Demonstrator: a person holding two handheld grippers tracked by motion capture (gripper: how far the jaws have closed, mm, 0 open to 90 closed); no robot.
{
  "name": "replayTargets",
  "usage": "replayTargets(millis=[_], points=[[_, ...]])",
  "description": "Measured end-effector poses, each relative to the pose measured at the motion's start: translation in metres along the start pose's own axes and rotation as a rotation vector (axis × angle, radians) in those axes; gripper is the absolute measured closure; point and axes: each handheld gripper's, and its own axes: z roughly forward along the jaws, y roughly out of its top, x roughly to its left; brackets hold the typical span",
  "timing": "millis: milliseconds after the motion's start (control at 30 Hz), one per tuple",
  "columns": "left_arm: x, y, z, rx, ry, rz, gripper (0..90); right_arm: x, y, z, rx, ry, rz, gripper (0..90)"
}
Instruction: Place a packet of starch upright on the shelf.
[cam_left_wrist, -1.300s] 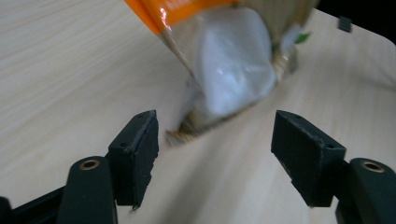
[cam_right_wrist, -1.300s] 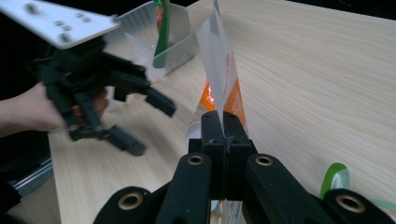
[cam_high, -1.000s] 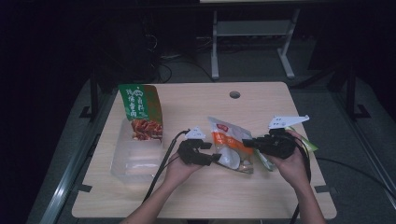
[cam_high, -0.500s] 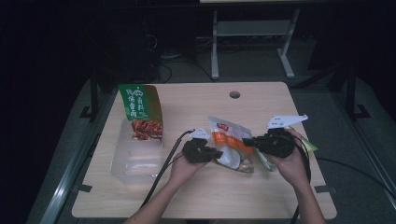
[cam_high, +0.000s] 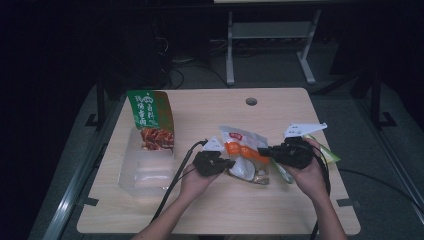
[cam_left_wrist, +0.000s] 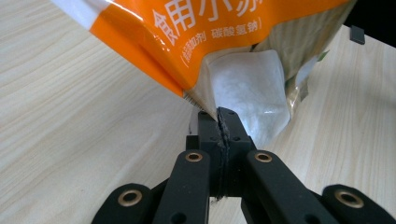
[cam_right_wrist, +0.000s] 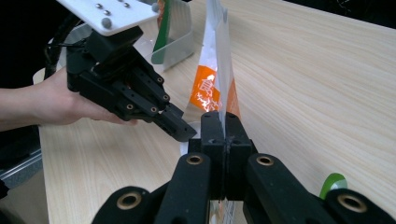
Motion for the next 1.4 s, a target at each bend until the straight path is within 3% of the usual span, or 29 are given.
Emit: replayTargets(millis=[333, 433, 600, 667, 867, 1000, 1400], points=[[-0.004, -0.002, -0.002, -0.002, 0.019, 0.020, 89.7, -0.003, -0.007, 0.016, 0.071, -0.029, 0.014, 81.3], [-0.004, -0.002, -0.002, -0.002, 0.021, 0.026, 89.6, 0.001, -0.009, 0.028, 0.091, -0.038, 0.005, 77.2], [-0.005, -0.003, -0.003, 0.001, 0.024, 0.030, 89.7, 0.001, -0.013, 0.038, 0.109, -0.037, 0.035, 78.7], [-0.005, -0.003, -0.004, 0.006, 0.024, 0.035, 89.5, 0.003, -0.014, 0.042, 0.114, -0.052, 0.036, 85.5], [-0.006, -0.004, -0.008, 0.014, 0.038, 0.037, 87.2, 0.005, -0.013, 0.040, 0.117, -0.045, 0.040, 89.0], [-0.007, -0.007, -0.015, 0.012, 0.064, 0.035, 80.4, 0.005, -0.013, 0.039, 0.106, -0.032, 0.049, 89.3], [-0.014, -0.019, -0.031, 0.015, 0.039, 0.041, 68.3, 0.010, -0.010, 0.036, 0.090, -0.027, 0.034, 89.4]])
